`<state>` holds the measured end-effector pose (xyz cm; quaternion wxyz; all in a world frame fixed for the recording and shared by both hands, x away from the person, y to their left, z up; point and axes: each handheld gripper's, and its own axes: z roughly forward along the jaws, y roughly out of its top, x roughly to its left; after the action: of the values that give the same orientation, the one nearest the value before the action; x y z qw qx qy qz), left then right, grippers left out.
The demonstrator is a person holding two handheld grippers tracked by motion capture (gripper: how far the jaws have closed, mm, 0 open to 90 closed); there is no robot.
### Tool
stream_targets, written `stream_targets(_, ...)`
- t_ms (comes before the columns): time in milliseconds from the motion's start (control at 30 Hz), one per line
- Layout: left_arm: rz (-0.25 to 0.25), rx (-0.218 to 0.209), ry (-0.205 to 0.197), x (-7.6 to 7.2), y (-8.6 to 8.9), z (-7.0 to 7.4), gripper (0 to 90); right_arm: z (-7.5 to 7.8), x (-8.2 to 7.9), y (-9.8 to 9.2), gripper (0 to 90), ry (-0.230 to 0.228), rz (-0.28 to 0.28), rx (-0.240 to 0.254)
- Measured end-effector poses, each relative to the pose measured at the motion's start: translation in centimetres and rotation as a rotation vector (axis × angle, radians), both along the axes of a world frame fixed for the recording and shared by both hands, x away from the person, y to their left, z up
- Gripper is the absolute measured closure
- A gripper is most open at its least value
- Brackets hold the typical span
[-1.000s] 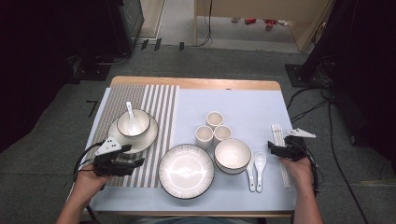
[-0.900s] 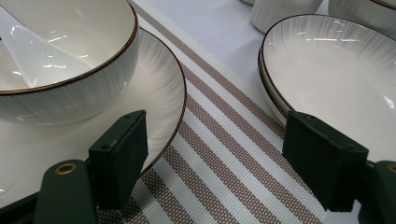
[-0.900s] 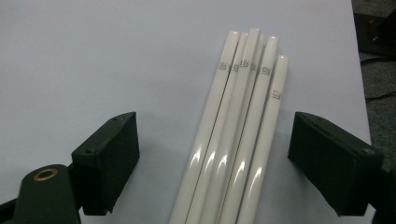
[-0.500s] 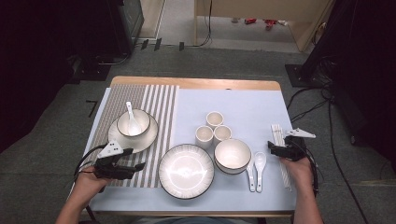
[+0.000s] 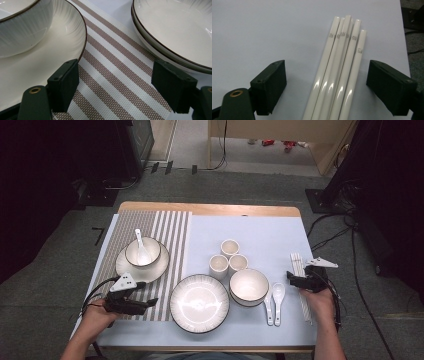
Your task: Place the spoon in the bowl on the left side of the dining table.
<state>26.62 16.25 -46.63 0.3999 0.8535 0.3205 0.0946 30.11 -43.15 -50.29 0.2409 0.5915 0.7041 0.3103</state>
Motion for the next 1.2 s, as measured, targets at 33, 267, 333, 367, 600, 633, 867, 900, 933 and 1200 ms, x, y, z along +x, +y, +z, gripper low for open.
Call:
stream_targets(33,-0.002,0.000,-0.002,0.0,0.0,-0.1,22.8,0.0,0.0,0.0,15.8,-0.001,0.001,-0.001)
stream_targets(267,-0.005,-0.006,0.001,0.0,-0.2,-0.3,24.2,0.0,0.0,0.0,15.9,0.000,0.000,0.001)
stream_targets(333,-0.010,0.000,0.001,0.0,-0.3,-0.5,24.2,0.0,0.0,0.0,15.8,-0.001,0.001,0.000)
stream_targets(367,-0.012,0.004,0.000,0.0,-0.4,-0.5,24.2,0.0,0.0,0.0,15.8,0.000,0.001,0.000)
stream_targets(600,-0.019,0.014,0.009,0.0,-0.6,-0.8,24.2,0.0,0.0,0.0,15.8,0.000,0.001,-0.001)
stream_targets(633,-0.022,0.020,0.010,0.0,-0.7,-0.9,24.2,0.0,0.0,0.0,15.8,-0.001,0.001,-0.001)
stream_targets(867,-0.026,0.044,0.003,0.1,-0.9,-1.2,24.2,0.0,0.0,0.0,15.9,-0.001,0.001,-0.002)
stream_targets(900,-0.028,0.048,0.000,0.1,-0.9,-1.3,24.2,0.0,0.0,0.0,15.8,-0.001,0.001,-0.001)
stream_targets(933,-0.029,0.052,0.000,0.1,-1.0,-1.3,24.2,0.0,0.0,0.0,15.8,-0.001,0.001,-0.001)
stream_targets(1200,-0.039,0.068,-0.002,0.3,-1.3,-1.7,24.3,0.0,0.0,0.0,15.8,0.000,0.000,0.000)
